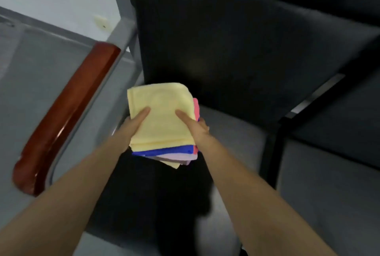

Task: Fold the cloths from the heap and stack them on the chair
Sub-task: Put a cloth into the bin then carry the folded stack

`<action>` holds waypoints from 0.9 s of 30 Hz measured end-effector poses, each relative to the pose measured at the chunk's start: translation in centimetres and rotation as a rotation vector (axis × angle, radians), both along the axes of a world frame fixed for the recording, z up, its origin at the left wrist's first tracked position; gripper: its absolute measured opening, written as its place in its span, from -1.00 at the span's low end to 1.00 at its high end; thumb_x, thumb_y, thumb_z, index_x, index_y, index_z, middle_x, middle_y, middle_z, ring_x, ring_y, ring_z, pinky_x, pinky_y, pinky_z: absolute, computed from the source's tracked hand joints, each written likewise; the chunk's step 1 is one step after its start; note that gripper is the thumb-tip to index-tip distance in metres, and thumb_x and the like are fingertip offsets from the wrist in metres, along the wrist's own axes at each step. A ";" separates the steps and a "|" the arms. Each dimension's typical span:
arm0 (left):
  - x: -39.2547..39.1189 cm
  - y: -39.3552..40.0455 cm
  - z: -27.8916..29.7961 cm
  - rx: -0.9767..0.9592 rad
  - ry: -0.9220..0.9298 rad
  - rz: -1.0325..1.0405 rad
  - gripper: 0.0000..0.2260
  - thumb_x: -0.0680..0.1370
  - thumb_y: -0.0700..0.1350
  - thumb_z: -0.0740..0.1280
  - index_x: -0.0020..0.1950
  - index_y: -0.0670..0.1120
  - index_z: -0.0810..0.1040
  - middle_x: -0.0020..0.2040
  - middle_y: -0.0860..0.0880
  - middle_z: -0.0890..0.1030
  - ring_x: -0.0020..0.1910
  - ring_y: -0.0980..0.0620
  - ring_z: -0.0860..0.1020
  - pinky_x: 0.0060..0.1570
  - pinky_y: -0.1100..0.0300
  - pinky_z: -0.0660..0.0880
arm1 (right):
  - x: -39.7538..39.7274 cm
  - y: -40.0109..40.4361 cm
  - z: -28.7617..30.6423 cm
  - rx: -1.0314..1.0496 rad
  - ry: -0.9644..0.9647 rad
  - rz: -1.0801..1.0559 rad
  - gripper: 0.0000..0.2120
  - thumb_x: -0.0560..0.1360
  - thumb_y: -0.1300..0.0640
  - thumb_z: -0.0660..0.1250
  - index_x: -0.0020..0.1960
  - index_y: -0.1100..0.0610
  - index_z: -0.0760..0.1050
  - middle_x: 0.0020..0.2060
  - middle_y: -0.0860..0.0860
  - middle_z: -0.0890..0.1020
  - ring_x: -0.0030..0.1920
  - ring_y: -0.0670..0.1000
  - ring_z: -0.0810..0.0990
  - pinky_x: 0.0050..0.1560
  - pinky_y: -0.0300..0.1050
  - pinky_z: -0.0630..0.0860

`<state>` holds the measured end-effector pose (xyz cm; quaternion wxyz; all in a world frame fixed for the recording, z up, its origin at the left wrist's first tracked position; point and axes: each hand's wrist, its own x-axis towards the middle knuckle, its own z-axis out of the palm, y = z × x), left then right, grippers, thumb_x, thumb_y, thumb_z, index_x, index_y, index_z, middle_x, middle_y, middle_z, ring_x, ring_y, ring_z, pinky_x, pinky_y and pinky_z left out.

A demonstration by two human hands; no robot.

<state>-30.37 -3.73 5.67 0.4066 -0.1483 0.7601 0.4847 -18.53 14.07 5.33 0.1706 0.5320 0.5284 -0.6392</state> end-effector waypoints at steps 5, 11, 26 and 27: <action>1.7 -0.9 -0.1 0.228 -0.271 -0.010 -0.65 0.49 0.19 0.35 0.14 -0.01 0.54 -0.02 -0.02 0.71 -0.08 0.03 0.69 -0.02 0.07 0.53 | 1.0 0.5 -1.1 -0.147 0.064 -0.095 0.23 -0.08 -0.42 0.57 0.45 0.00 0.22 0.23 0.06 0.53 0.15 0.15 0.59 0.19 0.17 0.54; 7.7 -1.7 4.3 0.249 -0.532 0.012 -0.38 0.29 0.14 0.50 0.27 -0.09 0.50 0.08 -0.20 0.67 0.08 -0.23 0.63 0.12 -0.12 0.51 | 8.1 0.2 3.0 -0.513 0.038 -0.172 -0.27 0.22 -0.20 0.57 0.29 0.11 0.53 0.08 0.17 0.67 0.07 0.17 0.67 0.08 0.03 0.57; 25.4 12.0 24.2 0.129 -0.450 -0.419 -0.61 0.41 0.18 0.42 0.15 0.03 0.50 0.19 -0.14 0.59 0.19 -0.19 0.54 0.30 -0.16 0.40 | 32.4 8.6 20.5 -0.316 0.212 -0.459 -0.15 0.12 -0.23 0.62 0.28 0.16 0.51 0.11 0.19 0.66 0.12 0.21 0.64 0.27 0.15 0.48; 27.9 13.8 26.0 0.147 -0.433 -0.448 -0.59 0.41 0.18 0.41 0.17 0.03 0.48 0.19 -0.13 0.58 0.19 -0.18 0.54 0.28 -0.14 0.41 | 35.2 10.2 22.7 -0.290 0.243 -0.461 -0.17 0.14 -0.23 0.61 0.27 0.15 0.50 0.11 0.19 0.66 0.12 0.21 0.64 0.25 0.15 0.50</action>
